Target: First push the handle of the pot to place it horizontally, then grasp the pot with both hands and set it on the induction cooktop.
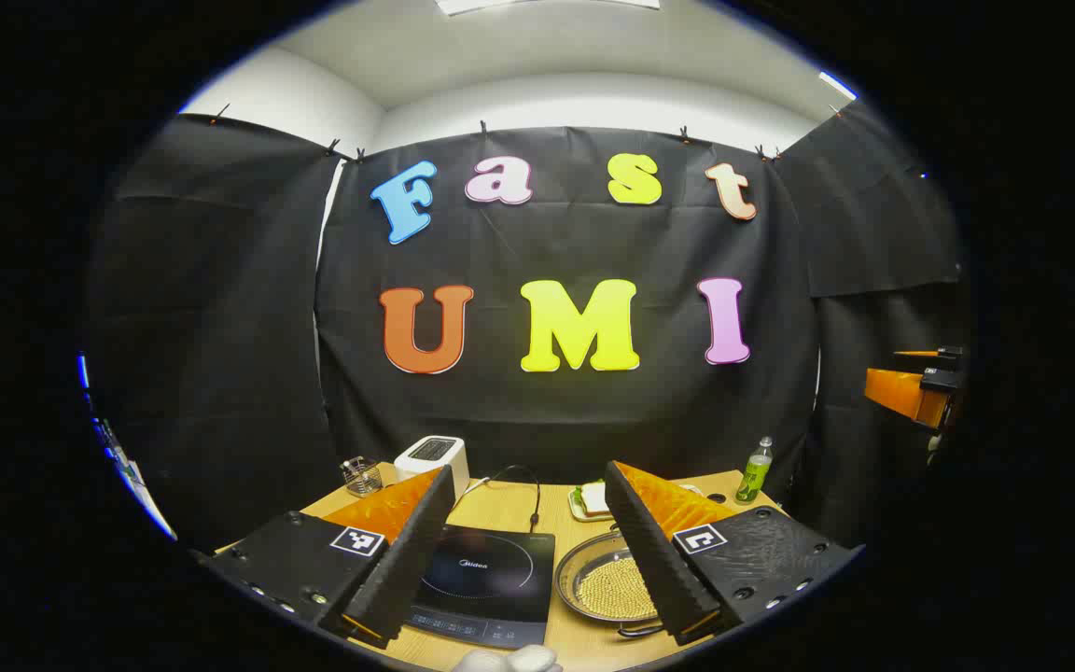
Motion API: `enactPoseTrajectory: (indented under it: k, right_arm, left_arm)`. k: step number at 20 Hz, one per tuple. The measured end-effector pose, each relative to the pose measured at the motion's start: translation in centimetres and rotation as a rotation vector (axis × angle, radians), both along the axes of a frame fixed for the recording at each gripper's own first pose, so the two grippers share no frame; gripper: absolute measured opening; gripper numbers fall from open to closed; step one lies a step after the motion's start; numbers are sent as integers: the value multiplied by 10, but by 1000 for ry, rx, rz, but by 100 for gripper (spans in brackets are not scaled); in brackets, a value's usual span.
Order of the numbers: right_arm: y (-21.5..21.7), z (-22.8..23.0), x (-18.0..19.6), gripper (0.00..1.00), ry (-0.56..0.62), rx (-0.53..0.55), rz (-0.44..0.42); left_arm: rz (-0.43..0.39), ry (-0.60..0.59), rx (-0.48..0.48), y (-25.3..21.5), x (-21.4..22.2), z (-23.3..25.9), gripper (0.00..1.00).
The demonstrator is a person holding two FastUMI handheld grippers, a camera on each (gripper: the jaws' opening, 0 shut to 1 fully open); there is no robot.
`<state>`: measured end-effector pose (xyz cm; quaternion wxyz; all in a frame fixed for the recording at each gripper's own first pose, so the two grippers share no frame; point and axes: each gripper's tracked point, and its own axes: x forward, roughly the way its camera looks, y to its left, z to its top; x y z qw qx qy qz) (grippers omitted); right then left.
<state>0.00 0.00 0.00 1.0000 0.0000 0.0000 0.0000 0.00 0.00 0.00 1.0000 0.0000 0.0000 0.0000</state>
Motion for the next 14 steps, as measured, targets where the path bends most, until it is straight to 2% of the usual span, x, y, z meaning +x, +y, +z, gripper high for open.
enactPoseTrajectory:
  k: [6, 13, 14]
  right_arm:
    - [-1, -3, -2, 98, 9, 7, -13]
    - [17, -5, 1, 96, 25, 15, 21]
    - [21, -9, 3, 99, 33, 5, 30]
  left_arm:
    - [-27, 3, 4, -5, 4, -3, 96]
    - [-17, 7, 2, 4, 4, -8, 96]
    - [-14, 7, 6, 6, 4, -9, 96]
